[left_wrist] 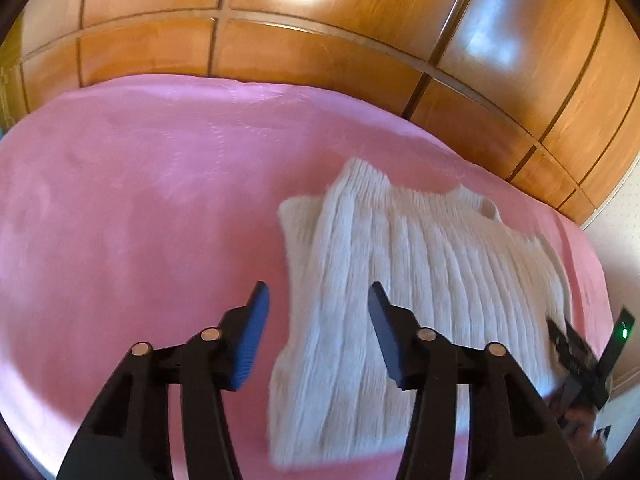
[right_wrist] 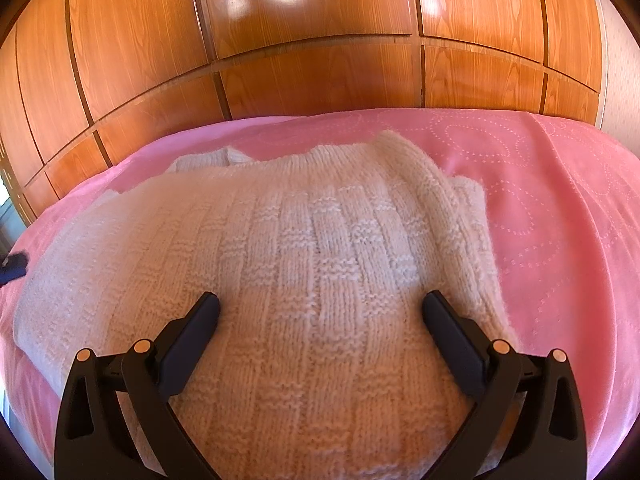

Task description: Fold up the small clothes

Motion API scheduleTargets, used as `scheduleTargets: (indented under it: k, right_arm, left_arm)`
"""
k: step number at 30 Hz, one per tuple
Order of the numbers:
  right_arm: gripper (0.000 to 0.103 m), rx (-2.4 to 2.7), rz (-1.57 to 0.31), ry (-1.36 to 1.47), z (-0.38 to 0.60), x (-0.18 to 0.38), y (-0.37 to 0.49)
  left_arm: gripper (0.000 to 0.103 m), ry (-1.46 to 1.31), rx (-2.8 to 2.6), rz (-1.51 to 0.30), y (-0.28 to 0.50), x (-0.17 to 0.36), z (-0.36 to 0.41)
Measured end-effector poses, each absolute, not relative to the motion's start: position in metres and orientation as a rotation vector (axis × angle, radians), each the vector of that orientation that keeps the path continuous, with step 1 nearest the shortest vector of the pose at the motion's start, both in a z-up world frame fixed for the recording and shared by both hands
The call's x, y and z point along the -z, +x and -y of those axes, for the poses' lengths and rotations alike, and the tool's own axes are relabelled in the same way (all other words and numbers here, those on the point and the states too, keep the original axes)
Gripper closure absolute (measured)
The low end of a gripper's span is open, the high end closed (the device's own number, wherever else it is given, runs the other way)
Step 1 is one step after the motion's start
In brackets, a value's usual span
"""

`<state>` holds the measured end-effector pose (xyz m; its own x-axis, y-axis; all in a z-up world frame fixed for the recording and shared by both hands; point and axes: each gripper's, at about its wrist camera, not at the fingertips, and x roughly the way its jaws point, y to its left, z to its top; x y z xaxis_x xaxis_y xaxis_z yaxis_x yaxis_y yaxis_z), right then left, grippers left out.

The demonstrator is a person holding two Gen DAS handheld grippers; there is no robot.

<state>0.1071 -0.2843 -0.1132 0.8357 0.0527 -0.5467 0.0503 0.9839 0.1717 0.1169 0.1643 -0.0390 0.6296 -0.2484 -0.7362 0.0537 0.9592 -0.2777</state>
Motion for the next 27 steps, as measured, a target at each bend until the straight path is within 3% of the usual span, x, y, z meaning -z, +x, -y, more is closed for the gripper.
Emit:
scheduleTargets:
  k: [3,4,5,6,10,16,23,27]
  right_arm:
    - [0.002,-0.001,-0.582,0.181,0.284,0.113,0.106]
    - [0.002,-0.001,-0.581,0.182,0.284,0.113,0.106]
    - [0.002,-0.002,-0.580,0.183,0.284,0.113,0.106]
    - [0.002,-0.002,-0.580,0.184,0.284,0.113,0.106]
    - [0.002,-0.003,-0.579,0.184,0.283,0.113,0.106]
    - [0.002,-0.004,-0.581,0.182,0.283,0.113,0.108]
    - [0.002,-0.007,-0.577,0.188,0.283,0.114,0.108]
    - [0.002,-0.006,-0.576,0.188,0.283,0.114,0.108]
  left_arm:
    - [0.053,-0.239,0.181,-0.919,0.149,0.047,-0.155]
    - [0.058,-0.244,0.173,-0.943,0.160,0.053,-0.153]
    - [0.090,-0.265,0.187,-0.958,0.167,0.057,-0.152]
    - [0.099,-0.270,0.195,-0.953,0.170,0.057,-0.153]
    - [0.099,-0.228,0.111,-0.801,0.146,0.043,-0.146]
    - [0.098,-0.093,0.002,-0.891,0.160,0.077,-0.132]
    - [0.065,-0.056,-0.024,-0.775,0.128,0.033,-0.115]
    - [0.057,-0.050,0.035,-0.733,0.104,0.014,-0.096]
